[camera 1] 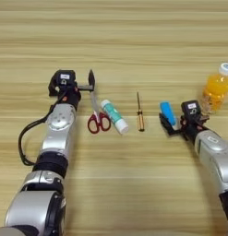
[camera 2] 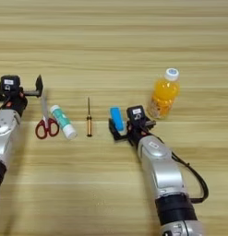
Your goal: Move the objects on the table
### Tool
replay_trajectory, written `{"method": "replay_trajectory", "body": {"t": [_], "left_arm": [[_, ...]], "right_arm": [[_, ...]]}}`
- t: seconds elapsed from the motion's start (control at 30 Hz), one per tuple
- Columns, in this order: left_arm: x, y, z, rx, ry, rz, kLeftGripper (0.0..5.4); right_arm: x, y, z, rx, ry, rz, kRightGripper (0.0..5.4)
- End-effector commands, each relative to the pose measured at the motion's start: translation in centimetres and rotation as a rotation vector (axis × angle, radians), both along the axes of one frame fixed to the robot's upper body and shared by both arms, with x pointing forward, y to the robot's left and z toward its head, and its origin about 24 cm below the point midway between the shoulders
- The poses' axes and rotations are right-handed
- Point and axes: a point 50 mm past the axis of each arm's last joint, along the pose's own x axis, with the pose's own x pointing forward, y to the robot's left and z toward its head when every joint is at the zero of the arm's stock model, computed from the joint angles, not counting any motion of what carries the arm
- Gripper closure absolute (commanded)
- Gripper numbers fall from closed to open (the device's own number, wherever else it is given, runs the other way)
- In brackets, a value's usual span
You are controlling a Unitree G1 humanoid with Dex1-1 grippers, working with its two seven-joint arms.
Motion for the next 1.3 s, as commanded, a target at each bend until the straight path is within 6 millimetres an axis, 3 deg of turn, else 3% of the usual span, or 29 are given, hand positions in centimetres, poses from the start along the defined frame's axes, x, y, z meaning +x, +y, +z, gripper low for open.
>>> {"method": "replay_trajectory", "body": {"t": [0.03, 0.9, 1.1, 1.3], "left_arm": [[0.3, 0.1, 0.3, -0.004, -0.003, -0.001, 0.00], [0.3, 0.2, 0.3, -0.007, -0.010, 0.011, 0.00], [0.3, 0.2, 0.3, -0.007, -0.009, 0.011, 0.00], [0.2, 0.1, 0.3, -0.006, -0.010, 0.012, 0.00]], "right_arm": [[-1.8, 0.1, -3.3, 0.023, 0.171, -0.002, 0.98], [-1.9, 0.4, -2.5, 0.007, 0.090, 0.040, 3.90], [-1.9, 0.7, -1.4, 0.018, 0.009, 0.063, 3.99], [-2.2, 1.3, 1.6, 0.027, -0.145, 0.106, 3.99]]}}
